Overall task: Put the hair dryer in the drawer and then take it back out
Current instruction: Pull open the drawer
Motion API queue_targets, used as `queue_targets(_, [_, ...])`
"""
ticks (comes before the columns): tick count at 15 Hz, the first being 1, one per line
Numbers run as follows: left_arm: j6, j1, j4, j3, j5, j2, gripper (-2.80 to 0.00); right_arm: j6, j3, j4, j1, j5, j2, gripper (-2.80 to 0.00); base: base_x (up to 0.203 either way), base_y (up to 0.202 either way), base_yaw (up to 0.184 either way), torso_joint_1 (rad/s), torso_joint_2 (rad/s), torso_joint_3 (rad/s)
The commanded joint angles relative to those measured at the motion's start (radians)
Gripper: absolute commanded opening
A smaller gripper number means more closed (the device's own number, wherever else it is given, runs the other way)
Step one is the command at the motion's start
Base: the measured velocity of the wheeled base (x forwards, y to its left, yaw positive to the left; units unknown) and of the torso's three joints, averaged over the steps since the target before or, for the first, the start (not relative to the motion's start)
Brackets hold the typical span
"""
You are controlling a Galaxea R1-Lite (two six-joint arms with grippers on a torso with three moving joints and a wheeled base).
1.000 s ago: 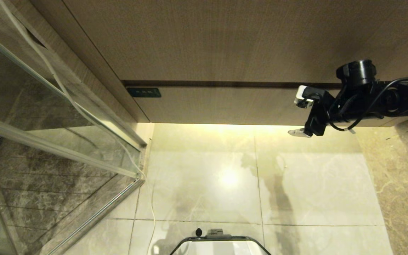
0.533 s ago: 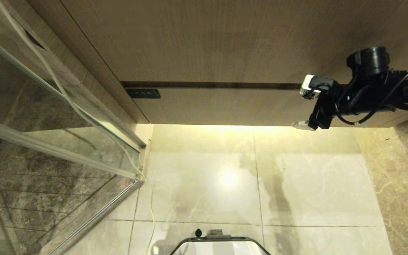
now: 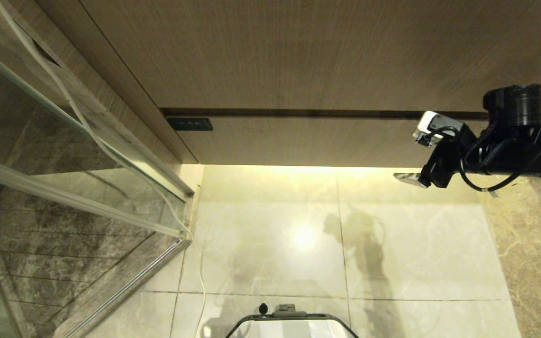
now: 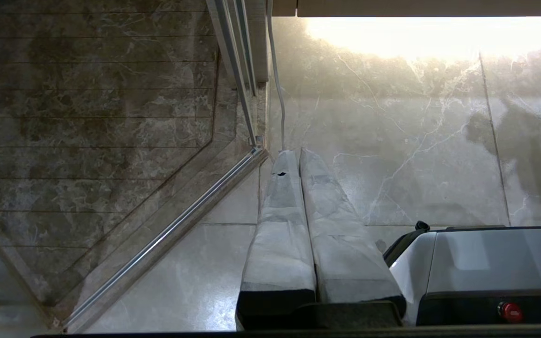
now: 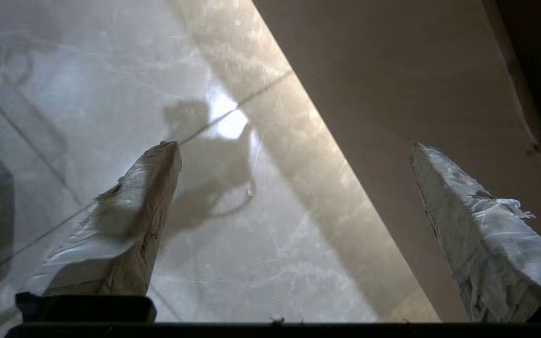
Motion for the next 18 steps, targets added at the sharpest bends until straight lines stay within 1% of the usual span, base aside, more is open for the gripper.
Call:
queue_targets(1, [-0.001, -0.001, 0.0, 0.0, 0.0, 0.0, -2.8, 0.002, 0.143, -0.318, 0.002, 0.002, -0.009, 0.0, 0.0, 0.0, 0.0, 0.0, 0.0, 0.0])
queue_targets(3, [-0.001, -0.001, 0.0, 0.001, 0.001, 0.0, -2.8, 0.013, 0.175, -0.474, 0.001, 0.002, 0.03, 0.0, 0.0, 0.0, 0.0, 0.0, 0.0, 0.0])
queue_targets(4, [-0.001, -0.001, 0.0, 0.0, 0.0, -0.002, -2.8, 0.034, 0.17, -0.536, 0.001, 0.002, 0.051, 0.0, 0.0, 0.0, 0.0, 0.0, 0.0, 0.0])
queue_targets(7, [-0.001, -0.001, 0.0, 0.0, 0.0, 0.0, -2.8, 0.05, 0.167, -0.623, 0.001, 0.008, 0.081, 0.0, 0.0, 0.0, 0.0, 0.0, 0.0, 0.0])
queue_targets(8, [-0.001, -0.001, 0.0, 0.001, -0.001, 0.0, -2.8, 0.05, 0.161, -0.632, 0.001, 0.019, 0.087, 0.0, 0.0, 0.0, 0.0, 0.0, 0.0, 0.0])
queue_targets(10, [-0.001, -0.001, 0.0, 0.001, 0.001, -0.002, -2.8, 0.045, 0.171, -0.629, 0.0, 0.082, 0.091, 0.0, 0.0, 0.0, 0.0, 0.0, 0.0, 0.0])
queue_targets(11, [-0.001, -0.001, 0.0, 0.0, 0.0, -0.001, -2.8, 0.04, 0.173, -0.625, -0.001, 0.1, 0.092, 0.0, 0.0, 0.0, 0.0, 0.0, 0.0, 0.0])
queue_targets(12, [-0.001, -0.001, 0.0, 0.001, -0.001, 0.0, -2.8, 0.029, 0.174, -0.619, -0.005, 0.153, 0.098, 0.0, 0.0, 0.0, 0.0, 0.0, 0.0, 0.0])
queue_targets(16, [-0.001, -0.001, 0.0, 0.001, 0.001, 0.0, -2.8, -0.094, 0.161, -0.577, -0.012, 0.28, 0.126, 0.0, 0.0, 0.0, 0.0, 0.0, 0.0, 0.0])
queue_targets(18, [-0.001, -0.001, 0.0, 0.0, 0.001, 0.0, -2.8, -0.13, 0.15, -0.585, -0.018, 0.314, 0.139, 0.0, 0.0, 0.0, 0.0, 0.0, 0.0, 0.0])
